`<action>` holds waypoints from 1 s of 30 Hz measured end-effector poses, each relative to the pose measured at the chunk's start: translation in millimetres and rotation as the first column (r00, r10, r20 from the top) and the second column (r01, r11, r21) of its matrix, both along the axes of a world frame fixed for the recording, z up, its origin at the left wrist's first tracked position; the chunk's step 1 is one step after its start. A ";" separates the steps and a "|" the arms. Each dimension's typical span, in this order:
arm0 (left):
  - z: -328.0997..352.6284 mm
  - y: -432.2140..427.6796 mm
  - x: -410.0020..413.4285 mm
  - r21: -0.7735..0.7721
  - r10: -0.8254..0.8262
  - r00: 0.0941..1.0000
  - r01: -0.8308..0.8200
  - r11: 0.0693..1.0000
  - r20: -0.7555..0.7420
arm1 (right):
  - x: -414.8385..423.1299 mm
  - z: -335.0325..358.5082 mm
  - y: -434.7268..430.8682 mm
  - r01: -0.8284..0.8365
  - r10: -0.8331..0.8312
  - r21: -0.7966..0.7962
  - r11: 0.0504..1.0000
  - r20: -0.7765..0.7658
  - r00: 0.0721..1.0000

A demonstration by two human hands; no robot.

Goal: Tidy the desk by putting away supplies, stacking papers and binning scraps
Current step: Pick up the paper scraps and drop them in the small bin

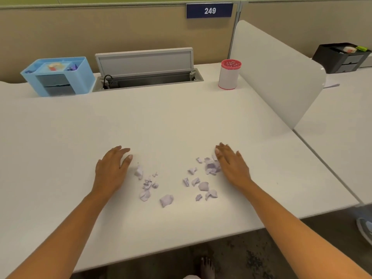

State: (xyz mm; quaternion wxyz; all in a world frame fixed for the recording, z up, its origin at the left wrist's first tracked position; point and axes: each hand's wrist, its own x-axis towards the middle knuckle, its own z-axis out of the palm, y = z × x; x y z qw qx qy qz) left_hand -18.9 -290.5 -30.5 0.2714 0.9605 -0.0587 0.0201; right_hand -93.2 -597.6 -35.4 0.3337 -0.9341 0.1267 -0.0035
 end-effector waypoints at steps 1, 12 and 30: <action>-1.4 5.4 -5.8 -0.028 0.013 1.000 -0.013 1.000 0.001 | 0.8 -0.4 11.0 -0.030 0.030 0.020 0.999 0.000 1.000; -14.8 -4.6 -34.8 -0.055 -0.020 0.999 0.017 0.998 -0.049 | -33.3 12.7 9.0 0.285 -0.326 0.284 0.915 0.105 0.940; -3.2 -45.0 -50.3 -0.423 -0.148 0.985 0.095 0.901 -0.094 | -42.1 6.3 56.9 -0.352 0.368 -0.140 0.926 0.116 0.922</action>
